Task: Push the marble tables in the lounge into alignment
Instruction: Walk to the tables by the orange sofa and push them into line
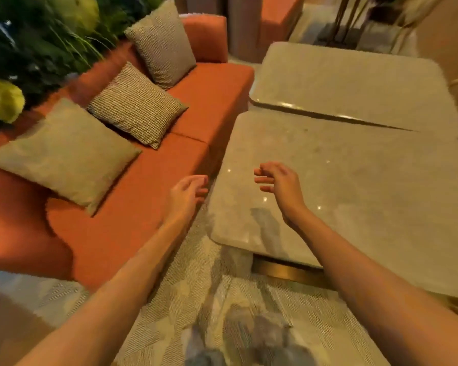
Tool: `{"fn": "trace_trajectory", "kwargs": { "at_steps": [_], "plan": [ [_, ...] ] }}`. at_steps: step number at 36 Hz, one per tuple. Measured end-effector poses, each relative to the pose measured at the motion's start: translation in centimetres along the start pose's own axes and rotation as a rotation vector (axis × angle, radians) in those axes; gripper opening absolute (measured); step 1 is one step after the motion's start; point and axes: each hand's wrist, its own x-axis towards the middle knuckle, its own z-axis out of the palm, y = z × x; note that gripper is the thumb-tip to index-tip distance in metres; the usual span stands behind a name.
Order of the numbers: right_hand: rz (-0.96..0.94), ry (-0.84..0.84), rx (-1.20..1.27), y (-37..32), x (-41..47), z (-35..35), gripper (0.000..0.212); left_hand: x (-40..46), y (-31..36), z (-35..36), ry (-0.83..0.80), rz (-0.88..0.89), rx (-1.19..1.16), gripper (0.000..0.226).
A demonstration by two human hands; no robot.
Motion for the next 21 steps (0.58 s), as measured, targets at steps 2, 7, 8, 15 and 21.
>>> {"fn": "trace_trajectory", "kwargs": {
  "at_steps": [2, 7, 8, 15, 21],
  "plan": [
    [0.057, 0.005, 0.016, 1.9, -0.5, -0.2, 0.023, 0.4, -2.0, 0.2, -0.092, -0.028, 0.098, 0.019],
    [0.205, 0.048, -0.026, 7.6, -1.6, 0.1, 0.021, 1.3, -6.6, 0.6, -0.302, 0.020, 0.395, 0.021],
    [0.217, 0.061, -0.073, 8.7, -1.7, 0.1, 0.018, 1.4, -7.3, 0.8, -0.325, 0.050, 0.453, 0.024],
    [-0.012, 0.020, -0.869, 16.2, -0.8, 0.7, 0.042, 3.2, -12.5, 3.1, -0.534, 0.341, 0.795, 0.037],
    [-0.235, 0.163, -1.173, 21.8, 2.4, 0.9, 0.052, 5.9, -18.5, 7.2, -0.409, 0.579, 1.012, 0.053]
  ]
}}
